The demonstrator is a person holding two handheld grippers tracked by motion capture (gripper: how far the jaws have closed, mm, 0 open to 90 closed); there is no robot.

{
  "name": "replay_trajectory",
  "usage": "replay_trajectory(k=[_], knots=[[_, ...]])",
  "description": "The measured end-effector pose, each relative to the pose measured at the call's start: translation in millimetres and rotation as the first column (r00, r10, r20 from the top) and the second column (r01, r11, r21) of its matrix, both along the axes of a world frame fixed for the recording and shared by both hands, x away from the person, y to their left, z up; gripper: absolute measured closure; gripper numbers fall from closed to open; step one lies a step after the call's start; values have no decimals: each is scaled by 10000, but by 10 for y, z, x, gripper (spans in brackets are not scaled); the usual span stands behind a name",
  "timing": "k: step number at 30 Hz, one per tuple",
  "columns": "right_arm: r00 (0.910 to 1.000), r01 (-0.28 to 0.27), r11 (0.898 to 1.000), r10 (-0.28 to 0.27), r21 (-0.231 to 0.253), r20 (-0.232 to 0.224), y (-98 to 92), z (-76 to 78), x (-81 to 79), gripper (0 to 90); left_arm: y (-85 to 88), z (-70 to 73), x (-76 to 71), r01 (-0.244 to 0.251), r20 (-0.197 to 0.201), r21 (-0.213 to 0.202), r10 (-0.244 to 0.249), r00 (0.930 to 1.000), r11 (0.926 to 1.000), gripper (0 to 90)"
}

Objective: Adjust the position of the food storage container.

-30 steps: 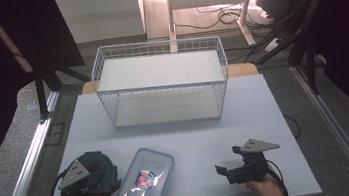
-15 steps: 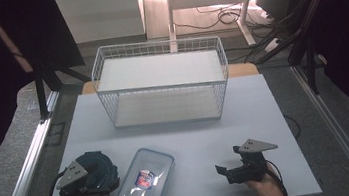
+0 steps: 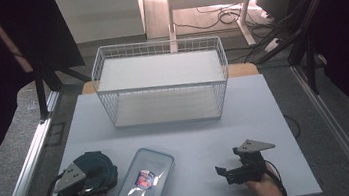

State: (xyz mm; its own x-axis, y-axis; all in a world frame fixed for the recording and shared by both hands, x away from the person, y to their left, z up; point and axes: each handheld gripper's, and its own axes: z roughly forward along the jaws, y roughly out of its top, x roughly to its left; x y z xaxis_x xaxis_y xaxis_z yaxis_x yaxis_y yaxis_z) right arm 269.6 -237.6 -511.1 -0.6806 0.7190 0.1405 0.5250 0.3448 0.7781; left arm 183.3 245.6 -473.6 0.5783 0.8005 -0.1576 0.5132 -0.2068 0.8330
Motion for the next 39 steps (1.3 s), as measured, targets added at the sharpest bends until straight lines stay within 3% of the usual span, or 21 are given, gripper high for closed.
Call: replay_trajectory(k=[9,15,23,25,29,30,31,33,35,36,39], knots=[[9997,-63,10000,62,-70,-235,11,-16,2,26,61,-18,-124,445,-200,-439,-455,9988,9980,727],[9998,-48,9999,46,-136,-208,12,-18,3,28,42,-55,-205,620,-296,-347,-631,9976,9975,887],[9997,-148,9994,142,-298,-206,33,-20,-6,31,24,-174,-261,583,-758,-167,-594,9954,9982,900],[9997,-164,9994,158,-306,-196,37,-23,-8,33,34,-239,-246,396,-1013,-19,-396,9941,9992,900],[9996,-216,9992,210,-337,-171,47,-26,-10,34,25,-272,-225,236,-1141,158,-216,9932,9996,900],[9996,-246,9989,239,-394,-176,52,-29,-11,34,34,-280,-217,-84,-1204,384,130,9926,9992,900],[9995,-255,9988,248,-413,-171,53,-30,-12,35,54,-290,-210,-27,-1255,205,52,9921,9998,900],[9995,-288,9987,281,-430,-171,57,-31,-13,35,76,-303,-201,39,-1285,-5,-40,9917,10000,900],[9994,-290,9986,282,-436,-193,58,-31,-14,35,65,-302,-202,57,-1212,127,-42,9926,9999,900],[9993,-299,9985,289,-461,-221,60,-33,-16,35,33,-296,-203,71,-1073,459,-21,9942,9989,900],[9993,-315,9983,305,-493,-217,63,-34,-18,36,53,-299,-184,167,-1058,380,-126,9943,9991,900]])
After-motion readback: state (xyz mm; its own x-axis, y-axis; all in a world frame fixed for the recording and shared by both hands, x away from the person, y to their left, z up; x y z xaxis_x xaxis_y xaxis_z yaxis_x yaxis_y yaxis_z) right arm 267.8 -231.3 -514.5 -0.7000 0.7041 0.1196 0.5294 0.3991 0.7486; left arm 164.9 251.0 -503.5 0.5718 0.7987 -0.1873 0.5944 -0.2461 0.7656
